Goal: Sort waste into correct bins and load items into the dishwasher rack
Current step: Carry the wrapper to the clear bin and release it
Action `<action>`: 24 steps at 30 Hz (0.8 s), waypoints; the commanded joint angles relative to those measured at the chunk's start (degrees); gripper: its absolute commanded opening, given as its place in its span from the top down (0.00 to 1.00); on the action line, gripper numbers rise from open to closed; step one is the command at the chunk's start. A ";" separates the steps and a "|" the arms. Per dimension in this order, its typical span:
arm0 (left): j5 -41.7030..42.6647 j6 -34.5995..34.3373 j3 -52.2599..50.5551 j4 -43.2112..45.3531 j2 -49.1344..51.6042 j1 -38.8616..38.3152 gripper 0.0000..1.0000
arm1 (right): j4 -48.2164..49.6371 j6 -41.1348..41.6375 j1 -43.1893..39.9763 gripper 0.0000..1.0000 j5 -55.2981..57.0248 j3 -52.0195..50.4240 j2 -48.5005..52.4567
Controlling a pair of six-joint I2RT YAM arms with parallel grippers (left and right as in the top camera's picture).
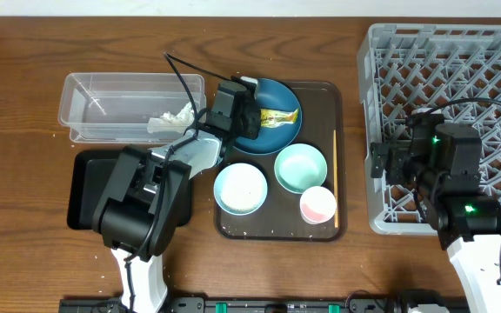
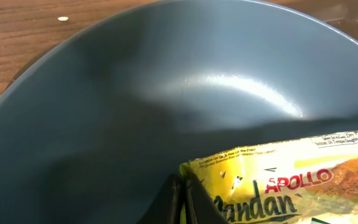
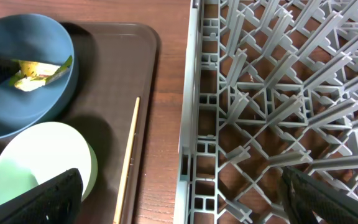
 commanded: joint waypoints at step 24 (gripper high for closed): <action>-6.75 -0.09 0.61 -18.32 -27.39 18.10 0.94 | 0.13 -0.09 0.42 0.01 -0.20 1.20 0.28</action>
